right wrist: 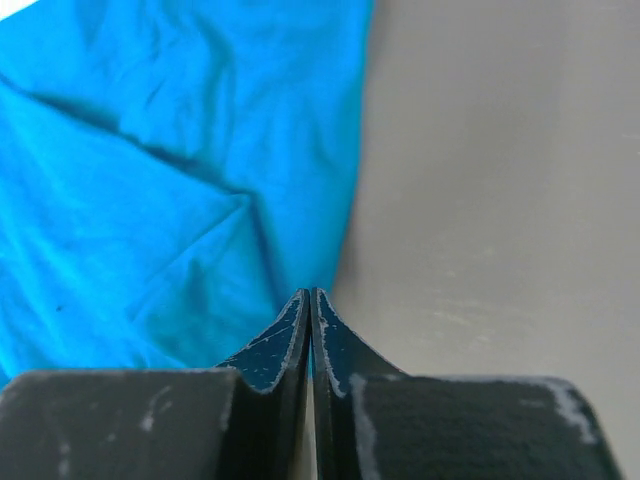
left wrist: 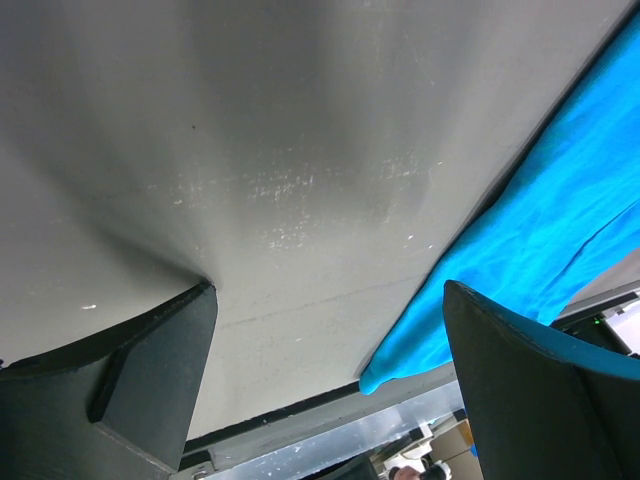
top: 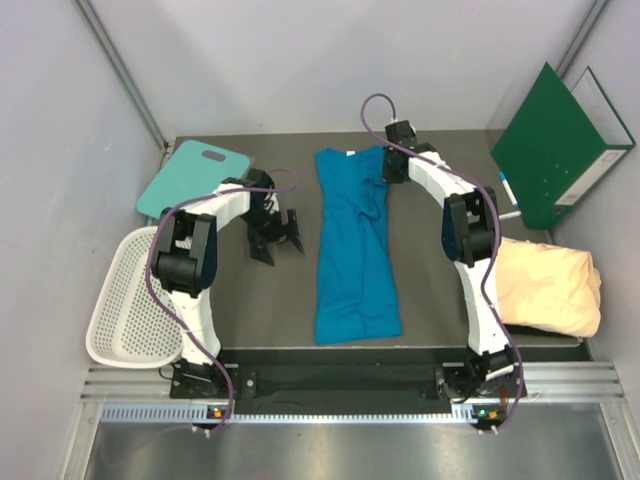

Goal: Fold and stack the t-shirts
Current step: Rotate the tshirt 90 degrees

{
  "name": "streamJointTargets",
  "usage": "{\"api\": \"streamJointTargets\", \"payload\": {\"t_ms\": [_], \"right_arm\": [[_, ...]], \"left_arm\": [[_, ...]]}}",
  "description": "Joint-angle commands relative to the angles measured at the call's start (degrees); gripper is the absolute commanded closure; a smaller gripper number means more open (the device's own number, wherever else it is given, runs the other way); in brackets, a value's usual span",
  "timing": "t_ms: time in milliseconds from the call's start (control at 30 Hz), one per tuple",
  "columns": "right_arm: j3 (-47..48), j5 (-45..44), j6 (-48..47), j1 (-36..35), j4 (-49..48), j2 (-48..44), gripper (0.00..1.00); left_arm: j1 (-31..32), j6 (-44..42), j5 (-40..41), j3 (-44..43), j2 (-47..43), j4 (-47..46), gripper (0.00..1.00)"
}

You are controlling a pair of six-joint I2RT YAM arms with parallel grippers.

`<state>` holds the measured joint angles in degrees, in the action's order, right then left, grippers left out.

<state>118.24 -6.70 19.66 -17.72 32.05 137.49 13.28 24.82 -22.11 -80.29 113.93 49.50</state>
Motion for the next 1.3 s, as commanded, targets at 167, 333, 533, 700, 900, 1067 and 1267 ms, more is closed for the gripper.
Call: {"api": "streamJointTargets", "payload": {"t_ms": [167,333,533,700,900,1067,1267], "right_arm": [[-0.98,-7.89,2.58,3.65,1.17,-5.90,0.95],[-8.99,0.18,-1.81,1.29,-7.97,-13.12,1.00],[0.59,4.67,-4.63,-3.11,-4.19,-9.44,1.00],[7.00,8.54,-3.93,-4.61,-2.62,-5.49,1.00],[12.63,11.09,-2.79,-6.28,0.55,1.63,1.00],[12.55,11.27,-1.91,-6.37,0.82,3.57,1.00],[12.37,10.66,-1.82,-6.46,0.73,4.28,1.00]], "left_arm": [[0.26,-0.30,-1.01,-3.20,1.47,-0.45,0.01],[0.43,-0.38,-1.45,-3.12,2.52,-0.63,0.01],[0.61,-0.38,-2.06,-3.82,3.84,-0.63,0.01],[0.87,-0.65,-2.06,-4.17,4.28,-0.45,0.01],[0.87,-1.18,-1.53,-5.13,4.55,0.34,0.01],[0.87,-1.53,-1.45,-5.66,4.55,0.87,0.01],[0.87,-1.88,-1.45,-5.93,4.81,1.39,0.01]]}}
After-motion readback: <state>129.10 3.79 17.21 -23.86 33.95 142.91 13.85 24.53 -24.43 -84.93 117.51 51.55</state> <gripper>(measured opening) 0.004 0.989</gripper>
